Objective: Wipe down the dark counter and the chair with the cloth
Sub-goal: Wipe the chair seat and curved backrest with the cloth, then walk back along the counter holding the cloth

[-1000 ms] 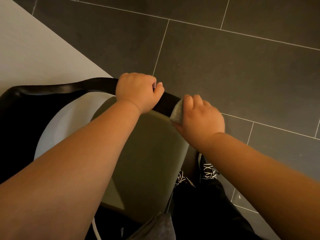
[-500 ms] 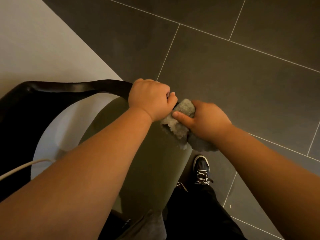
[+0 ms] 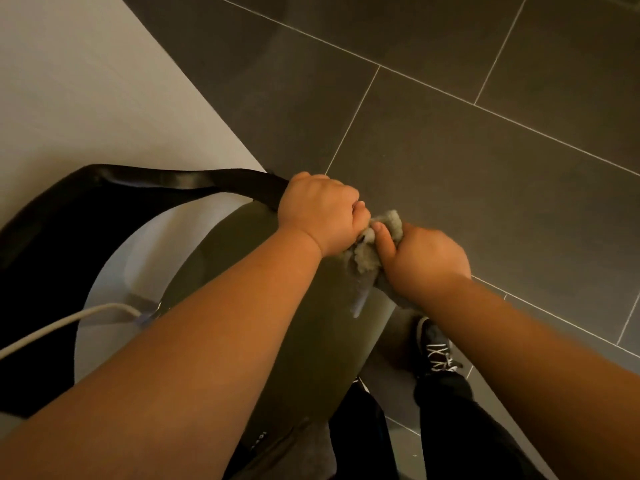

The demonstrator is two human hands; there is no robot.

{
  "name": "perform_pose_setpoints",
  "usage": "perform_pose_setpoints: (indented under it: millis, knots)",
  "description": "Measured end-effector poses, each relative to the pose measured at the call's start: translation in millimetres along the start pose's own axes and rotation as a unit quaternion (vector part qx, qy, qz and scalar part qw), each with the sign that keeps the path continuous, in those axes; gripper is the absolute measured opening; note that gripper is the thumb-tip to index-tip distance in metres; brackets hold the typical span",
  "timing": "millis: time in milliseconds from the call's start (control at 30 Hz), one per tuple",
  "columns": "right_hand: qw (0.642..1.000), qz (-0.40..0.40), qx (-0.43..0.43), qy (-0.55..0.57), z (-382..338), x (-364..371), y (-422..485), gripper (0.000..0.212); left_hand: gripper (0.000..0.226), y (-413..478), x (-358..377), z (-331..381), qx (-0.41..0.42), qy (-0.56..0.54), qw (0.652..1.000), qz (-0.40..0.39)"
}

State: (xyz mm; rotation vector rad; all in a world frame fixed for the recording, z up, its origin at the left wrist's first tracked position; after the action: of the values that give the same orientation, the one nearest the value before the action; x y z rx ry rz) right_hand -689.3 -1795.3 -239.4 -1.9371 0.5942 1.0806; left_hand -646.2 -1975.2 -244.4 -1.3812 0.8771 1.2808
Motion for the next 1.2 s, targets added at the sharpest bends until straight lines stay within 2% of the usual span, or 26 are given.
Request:
perform_pose_setpoints:
  millis: [133,200,300,367,467,533,633,700,767,833,1000,1100,1200]
  knots:
    - [0.998,0.046,-0.038,-0.023,-5,6,7,0.051,0.031,-1,-1,-1,-0.015,-0.009,1.0,-0.004]
    - [0.994,0.066,-0.088,-0.02,1,8,0,0.049,0.029,-2,-1,1,-0.027,-0.017,0.999,-0.002]
    - [0.985,0.081,-0.155,-0.004,17,9,-12,0.051,0.026,-8,0,1,-0.086,-0.022,0.996,0.017]
    - [0.984,0.05,-0.168,0.035,32,11,-24,0.058,0.034,-14,5,1,-0.144,-0.017,0.989,0.021]
    - [0.981,-0.045,-0.159,0.105,55,7,-40,0.068,0.056,-24,5,12,-0.227,-0.045,0.973,0.0]
    - [0.98,-0.094,-0.159,0.072,64,-1,-39,0.063,0.061,-39,2,22,-0.262,-0.094,0.96,-0.024]
    - [0.973,-0.142,-0.173,-0.056,66,-27,-26,0.051,0.064,-96,-5,53,-0.312,-0.199,0.929,-0.032]
    - [0.964,-0.161,-0.186,-0.102,65,-48,-25,0.048,0.064,-146,-8,80,-0.38,-0.254,0.888,-0.049]
    - [0.961,-0.162,-0.198,-0.102,63,-68,-32,0.048,0.058,-194,-13,101,-0.443,-0.307,0.839,-0.075]
    - [0.964,-0.166,-0.198,-0.064,58,-86,-40,0.048,0.052,-229,-24,110,-0.473,-0.332,0.809,-0.103]
    - [0.962,-0.173,-0.209,-0.018,26,-133,-56,0.053,0.049,-276,-89,118,-0.49,-0.334,0.794,-0.134]
    - [0.953,-0.18,-0.24,-0.048,-4,-154,-72,0.055,0.049,-303,-139,134,-0.511,-0.329,0.788,-0.094]
    - [0.94,-0.176,-0.29,-0.048,-27,-178,-99,0.051,0.045,-334,-171,153,-0.536,-0.352,0.766,-0.051]
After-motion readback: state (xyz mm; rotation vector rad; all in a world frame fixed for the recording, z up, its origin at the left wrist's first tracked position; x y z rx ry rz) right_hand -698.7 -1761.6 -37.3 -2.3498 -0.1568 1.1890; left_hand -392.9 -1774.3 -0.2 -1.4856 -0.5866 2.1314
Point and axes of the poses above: each hand's wrist, its own y-axis towards the middle knuckle, its own x-axis out of the palm, z = x × y, the point moved 1 cm from there along y, towards the middle knuckle, and after that the axes turned 2 degrees about -x, right-handed, at the moved point
